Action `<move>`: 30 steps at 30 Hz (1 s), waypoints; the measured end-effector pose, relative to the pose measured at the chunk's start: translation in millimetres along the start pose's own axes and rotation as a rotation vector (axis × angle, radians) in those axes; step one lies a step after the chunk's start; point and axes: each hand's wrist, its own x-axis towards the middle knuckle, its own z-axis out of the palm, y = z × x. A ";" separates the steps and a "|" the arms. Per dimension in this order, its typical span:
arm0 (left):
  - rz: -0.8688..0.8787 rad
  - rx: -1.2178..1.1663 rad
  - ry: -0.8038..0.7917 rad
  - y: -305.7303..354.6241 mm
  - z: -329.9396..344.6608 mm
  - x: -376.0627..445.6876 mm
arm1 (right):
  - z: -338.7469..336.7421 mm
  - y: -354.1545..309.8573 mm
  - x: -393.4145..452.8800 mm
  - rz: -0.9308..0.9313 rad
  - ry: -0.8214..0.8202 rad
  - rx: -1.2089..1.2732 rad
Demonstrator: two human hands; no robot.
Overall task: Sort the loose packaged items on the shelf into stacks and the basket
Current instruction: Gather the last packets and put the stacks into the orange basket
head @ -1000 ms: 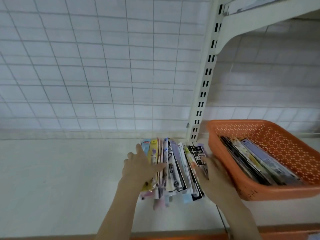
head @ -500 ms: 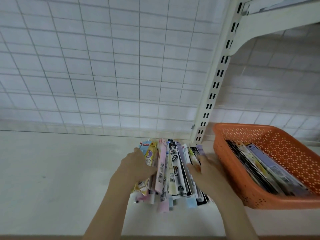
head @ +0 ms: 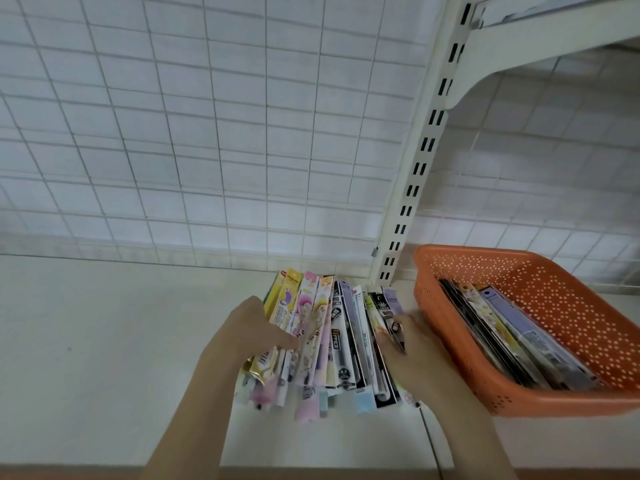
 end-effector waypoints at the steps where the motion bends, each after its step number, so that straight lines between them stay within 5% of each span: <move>1: 0.005 -0.031 0.018 -3.8 -2.1 0.1 | -0.5 -1.4 0.1 0.001 0.001 0.003; 12: 0.071 -0.149 0.264 -31.5 -29.8 -16.2 | 5.0 -24.3 4.8 0.069 -0.166 -0.030; 30: 0.091 -0.345 0.277 -42.9 -31.1 -28.4 | 6.3 -53.8 8.8 0.174 -0.160 -0.134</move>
